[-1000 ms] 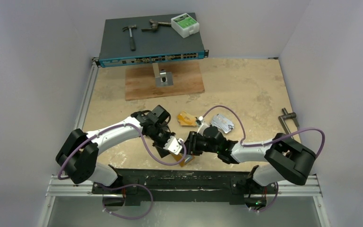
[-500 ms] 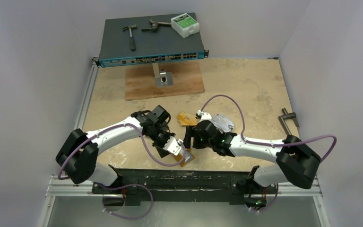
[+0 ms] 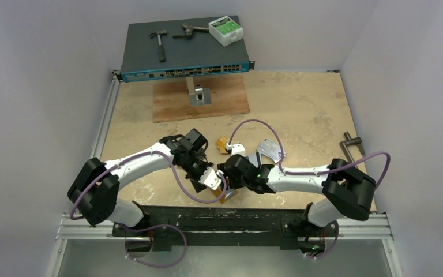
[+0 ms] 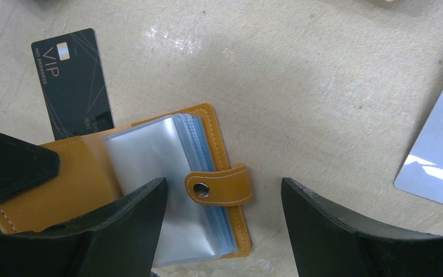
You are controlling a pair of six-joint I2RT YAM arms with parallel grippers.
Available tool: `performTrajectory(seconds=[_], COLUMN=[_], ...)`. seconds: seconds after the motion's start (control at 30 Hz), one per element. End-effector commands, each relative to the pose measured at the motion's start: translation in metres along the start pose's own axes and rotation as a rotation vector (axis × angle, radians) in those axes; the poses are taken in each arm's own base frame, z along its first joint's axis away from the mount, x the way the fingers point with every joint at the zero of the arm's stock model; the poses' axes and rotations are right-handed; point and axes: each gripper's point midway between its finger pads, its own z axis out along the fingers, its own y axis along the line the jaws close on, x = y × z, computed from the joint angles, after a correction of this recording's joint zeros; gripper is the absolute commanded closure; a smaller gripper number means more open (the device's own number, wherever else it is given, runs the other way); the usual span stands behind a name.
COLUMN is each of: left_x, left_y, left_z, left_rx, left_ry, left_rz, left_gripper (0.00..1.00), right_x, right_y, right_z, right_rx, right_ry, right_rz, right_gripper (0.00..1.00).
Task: Put the credit cards into the card holder
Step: Close the card holder at the corner of the board.
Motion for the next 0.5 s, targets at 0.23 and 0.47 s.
performTrajectory(seconds=[0.23, 0.47], left_x=[-0.013, -0.014], left_y=[0.002, -0.003], left_z=[-0.009, -0.009], left_rx=[-0.010, 0.005], left_ry=[-0.032, -0.032], left_rz=[0.046, 0.038], left_gripper=[1.00, 1.00], right_x=[-0.012, -0.026], right_y=[-0.020, -0.027], right_z=[0.003, -0.009], right_rx=[0.217, 0.247], right_ry=[-0.056, -0.133], right_rz=[-0.029, 0.011], right_gripper=[0.49, 0.59])
